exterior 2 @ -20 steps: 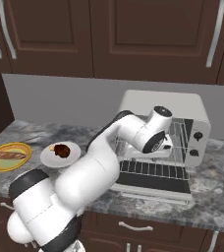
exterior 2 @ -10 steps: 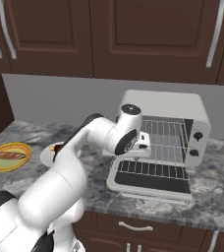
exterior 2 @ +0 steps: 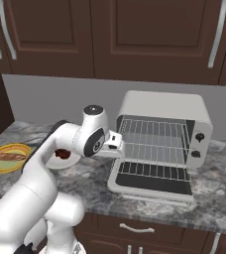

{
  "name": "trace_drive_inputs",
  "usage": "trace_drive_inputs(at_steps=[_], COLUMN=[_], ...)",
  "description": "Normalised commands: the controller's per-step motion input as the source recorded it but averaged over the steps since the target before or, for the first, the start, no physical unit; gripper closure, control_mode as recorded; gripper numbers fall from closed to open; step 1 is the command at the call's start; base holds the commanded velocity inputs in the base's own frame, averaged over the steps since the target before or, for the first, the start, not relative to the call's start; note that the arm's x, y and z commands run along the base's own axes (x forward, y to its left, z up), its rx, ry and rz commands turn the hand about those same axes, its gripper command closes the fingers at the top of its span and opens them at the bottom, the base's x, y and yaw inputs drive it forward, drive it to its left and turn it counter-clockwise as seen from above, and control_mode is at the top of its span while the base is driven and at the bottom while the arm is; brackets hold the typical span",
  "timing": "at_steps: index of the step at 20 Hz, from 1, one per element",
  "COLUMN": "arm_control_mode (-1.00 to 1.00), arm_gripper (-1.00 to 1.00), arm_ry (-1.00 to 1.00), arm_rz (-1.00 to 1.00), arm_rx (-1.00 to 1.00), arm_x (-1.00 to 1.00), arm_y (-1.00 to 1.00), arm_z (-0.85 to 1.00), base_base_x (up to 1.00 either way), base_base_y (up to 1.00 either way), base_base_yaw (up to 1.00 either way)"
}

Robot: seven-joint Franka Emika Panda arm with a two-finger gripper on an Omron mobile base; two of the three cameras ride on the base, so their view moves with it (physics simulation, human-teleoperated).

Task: Open the toaster oven door. Place the baguette on the bottom rack in the toaster oven and place the steak on the top rack.

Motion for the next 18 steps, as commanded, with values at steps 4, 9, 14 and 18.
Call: trace_drive_inputs(at_steps=[4,9,14,18], arm_control_mode=[-1.00,-1.00,-1.00,-1.00], arm_gripper=[-1.00,-1.00,-1.00,-1.00], arm_ry=[0.01,0.01,0.00,0.00], arm_rz=[-0.06,-0.05,-0.02,0.00], arm_rx=[0.00,0.00,0.00,0.00], arm_x=[0.04,0.02,0.02,0.00], arm_y=[0.62,0.55,0.48,0.52], arm_z=[0.08,0.03,0.05,0.03], base_base_x=[0.00,0.00,0.00,0.00], base_base_y=[0.00,0.00,0.00,0.00], base_base_yaw=[0.00,0.00,0.00,0.00])
